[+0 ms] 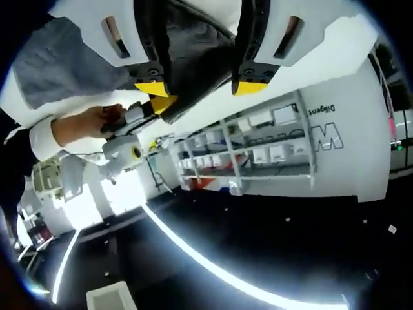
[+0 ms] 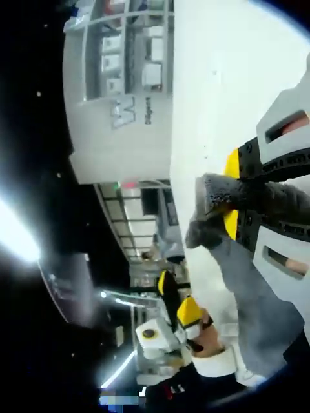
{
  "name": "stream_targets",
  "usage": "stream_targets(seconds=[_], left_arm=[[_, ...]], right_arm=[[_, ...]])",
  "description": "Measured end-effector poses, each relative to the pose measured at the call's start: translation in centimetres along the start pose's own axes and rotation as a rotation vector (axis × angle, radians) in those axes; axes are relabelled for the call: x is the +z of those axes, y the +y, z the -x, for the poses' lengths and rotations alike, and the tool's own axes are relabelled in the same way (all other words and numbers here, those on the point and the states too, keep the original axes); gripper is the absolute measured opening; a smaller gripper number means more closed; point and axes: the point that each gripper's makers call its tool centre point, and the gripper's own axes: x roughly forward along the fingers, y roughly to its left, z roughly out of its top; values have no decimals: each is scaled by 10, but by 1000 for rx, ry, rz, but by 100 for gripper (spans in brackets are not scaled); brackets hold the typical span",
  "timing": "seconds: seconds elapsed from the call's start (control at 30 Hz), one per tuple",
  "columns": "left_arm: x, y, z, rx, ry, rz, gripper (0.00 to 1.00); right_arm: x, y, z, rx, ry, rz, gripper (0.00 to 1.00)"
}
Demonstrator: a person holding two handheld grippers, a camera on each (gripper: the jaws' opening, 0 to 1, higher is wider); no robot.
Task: Open the folded towel by lifting each exposed corner and separating the folded layers until the towel lies flat within the target outline without major curled edges
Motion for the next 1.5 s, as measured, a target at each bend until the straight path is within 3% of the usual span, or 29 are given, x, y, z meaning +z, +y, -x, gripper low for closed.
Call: stream_targets(seconds=[0.07,0.2,0.3,0.5,0.57,0.63,0.8,0.9,1.03,1.1,1.17,1.23,1.37,1.5], left_arm=[[-5,-2,-2,-6,18,1,37],[-16,-9,-5,-34,75,5,42],[-25,-15,-9,-48,116,-5,49],[-43,-24,-12,-83,188,22,51],[-49,-21,-11,-60,222,-41,50],[-51,-23,-11,-56,234,-107,48],[-54,-27,-13,-66,247,-109,48],[-52,-26,-12,-63,238,-90,46],[-51,-23,-10,-56,228,-57,38],[-51,-22,-9,-52,224,-36,30],[-54,-20,-8,-39,237,-34,25],[-56,-21,-8,-36,248,-67,16],[-62,-21,-7,-27,284,-57,1],[-70,-19,-5,-22,319,-30,1]], right_arm=[[-1,-1,-1,-9,2,17,7],[-11,-8,-4,-71,68,219,10],[-13,-6,-5,-72,83,289,12],[7,-4,0,-56,-13,249,23],[11,-7,5,-58,-36,223,23],[13,-11,8,-57,-51,206,23],[18,-22,17,-95,-77,213,18],[19,-25,19,-105,-80,230,10],[13,-23,20,-101,-34,254,0],[11,-17,18,-88,-20,257,0],[-2,-9,15,-67,55,255,0],[-10,-7,11,-61,93,290,0],[-26,0,6,-35,161,353,0],[-41,3,3,-37,231,411,0]])
